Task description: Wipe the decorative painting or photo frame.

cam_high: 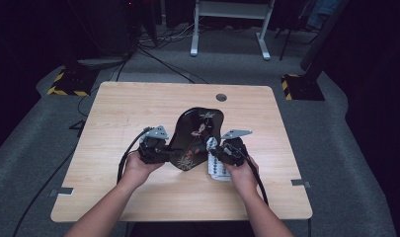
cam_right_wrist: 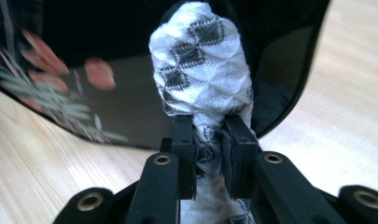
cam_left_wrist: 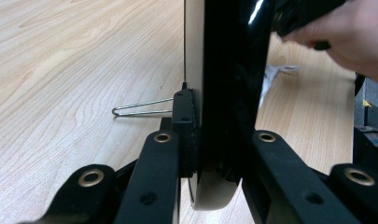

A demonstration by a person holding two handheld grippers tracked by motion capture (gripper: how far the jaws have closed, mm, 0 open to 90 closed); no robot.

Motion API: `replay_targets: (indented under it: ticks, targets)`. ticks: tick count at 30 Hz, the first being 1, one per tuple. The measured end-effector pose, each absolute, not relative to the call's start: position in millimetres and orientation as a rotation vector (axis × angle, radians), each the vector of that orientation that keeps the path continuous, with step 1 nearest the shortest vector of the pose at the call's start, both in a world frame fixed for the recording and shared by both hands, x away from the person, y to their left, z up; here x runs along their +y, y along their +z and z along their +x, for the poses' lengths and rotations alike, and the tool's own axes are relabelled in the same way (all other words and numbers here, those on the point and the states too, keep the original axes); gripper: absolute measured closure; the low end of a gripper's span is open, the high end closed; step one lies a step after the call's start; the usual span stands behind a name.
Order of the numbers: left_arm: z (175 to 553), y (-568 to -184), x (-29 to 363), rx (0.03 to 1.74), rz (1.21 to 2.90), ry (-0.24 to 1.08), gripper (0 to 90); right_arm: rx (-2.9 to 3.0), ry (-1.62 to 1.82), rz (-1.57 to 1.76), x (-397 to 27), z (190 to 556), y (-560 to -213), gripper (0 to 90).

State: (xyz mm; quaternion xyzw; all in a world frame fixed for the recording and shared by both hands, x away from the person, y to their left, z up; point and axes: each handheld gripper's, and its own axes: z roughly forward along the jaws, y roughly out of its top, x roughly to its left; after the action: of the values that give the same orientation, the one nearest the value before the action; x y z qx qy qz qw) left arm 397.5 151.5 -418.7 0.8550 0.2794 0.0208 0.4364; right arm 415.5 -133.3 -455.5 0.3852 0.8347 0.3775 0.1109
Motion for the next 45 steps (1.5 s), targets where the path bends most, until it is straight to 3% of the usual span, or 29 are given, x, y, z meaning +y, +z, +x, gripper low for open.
replay_targets:
  ticks: [5, 12, 16, 28, 39, 45]
  targets:
    - [397.3, -418.7, 151.3, 0.695, 2.128, 0.052, 80.2, 2.505, 1.059, 1.154, -130.1, 413.5, -478.7, 77.6]
    - [397.8, -418.7, 151.2, 0.697, 2.128, 0.052, 80.3, 2.429, 1.118, 1.133, -138.8, 419.3, -445.2, 77.7]
    - [397.6, -418.7, 150.9, 0.700, 2.127, 0.051, 80.3, 2.417, 1.131, 1.141, -141.9, 421.6, -443.3, 77.7]
    - [396.9, -418.6, 150.4, 0.704, 2.126, 0.069, 80.6, 2.498, 1.072, 1.193, -139.7, 419.8, -482.8, 77.6]
    - [396.9, -418.8, 150.6, 0.697, 2.127, 0.067, 80.5, 2.408, 1.238, 1.169, -167.7, 399.0, -443.7, 77.9]
    - [396.2, -418.7, 150.9, 0.686, 2.132, 0.057, 80.5, 2.340, 1.301, 1.141, -181.7, 392.9, -405.7, 77.9]
